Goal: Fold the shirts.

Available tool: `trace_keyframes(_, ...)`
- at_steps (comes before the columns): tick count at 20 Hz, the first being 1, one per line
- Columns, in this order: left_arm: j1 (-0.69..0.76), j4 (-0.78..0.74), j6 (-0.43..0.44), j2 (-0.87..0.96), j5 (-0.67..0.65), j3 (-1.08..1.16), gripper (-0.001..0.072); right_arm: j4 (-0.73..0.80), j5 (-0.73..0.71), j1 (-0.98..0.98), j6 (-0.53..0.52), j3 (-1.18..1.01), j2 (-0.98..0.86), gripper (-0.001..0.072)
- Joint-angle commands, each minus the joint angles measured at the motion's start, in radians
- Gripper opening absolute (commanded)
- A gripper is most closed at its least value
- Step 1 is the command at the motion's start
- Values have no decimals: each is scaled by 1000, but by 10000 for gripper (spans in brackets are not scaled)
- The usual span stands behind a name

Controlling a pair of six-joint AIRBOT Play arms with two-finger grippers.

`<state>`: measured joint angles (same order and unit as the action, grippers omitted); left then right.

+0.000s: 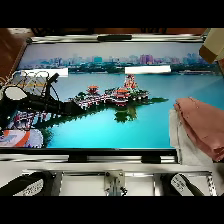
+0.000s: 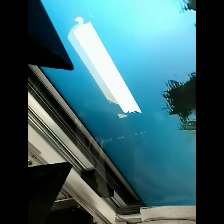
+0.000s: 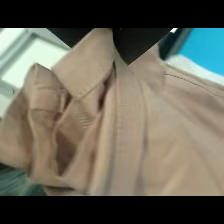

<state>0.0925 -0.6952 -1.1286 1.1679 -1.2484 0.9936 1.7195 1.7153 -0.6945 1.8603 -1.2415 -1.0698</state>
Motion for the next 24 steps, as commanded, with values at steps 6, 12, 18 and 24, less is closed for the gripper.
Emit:
trace_keyframes(6, 8, 0, 44, 0, 0, 0, 694, 90, 118, -9, -101, 229, 109, 60)
trace_keyframes(12, 8, -55, 38, 1, -2, 15, 348, 217, 59, 4, -343, 106, 114, 676)
trace_keyframes(18, 139, -1010, -339, 30, -145, 342, 312, -82, -377, 392, -210, -164, 109, 638)
trace_keyframes(24, 233, -905, -448, 43, -238, 349, 702, -33, -216, 956, -142, -144, -135, 661)
